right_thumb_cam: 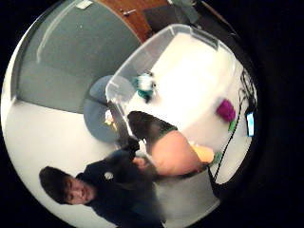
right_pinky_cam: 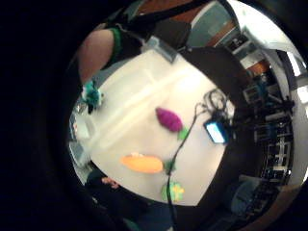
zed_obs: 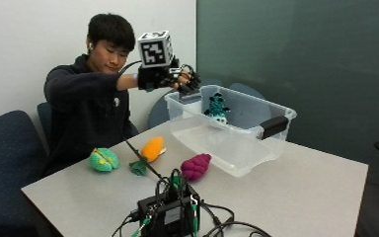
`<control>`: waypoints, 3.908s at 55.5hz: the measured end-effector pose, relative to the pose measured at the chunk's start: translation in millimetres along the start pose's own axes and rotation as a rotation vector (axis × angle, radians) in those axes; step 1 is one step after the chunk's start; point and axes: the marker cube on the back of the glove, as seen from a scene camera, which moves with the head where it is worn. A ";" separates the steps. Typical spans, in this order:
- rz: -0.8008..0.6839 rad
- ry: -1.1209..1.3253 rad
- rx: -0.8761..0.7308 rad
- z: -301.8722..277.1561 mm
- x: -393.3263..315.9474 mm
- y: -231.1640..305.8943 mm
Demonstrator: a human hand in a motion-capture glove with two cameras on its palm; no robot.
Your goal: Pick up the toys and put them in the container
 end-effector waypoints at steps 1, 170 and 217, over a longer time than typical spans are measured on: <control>0.008 -0.016 -0.005 3.5 4.5 7.3; 0.390 -0.062 -0.208 127.3 139.2 -16.6; 0.392 -0.059 0.150 119.5 132.0 -12.4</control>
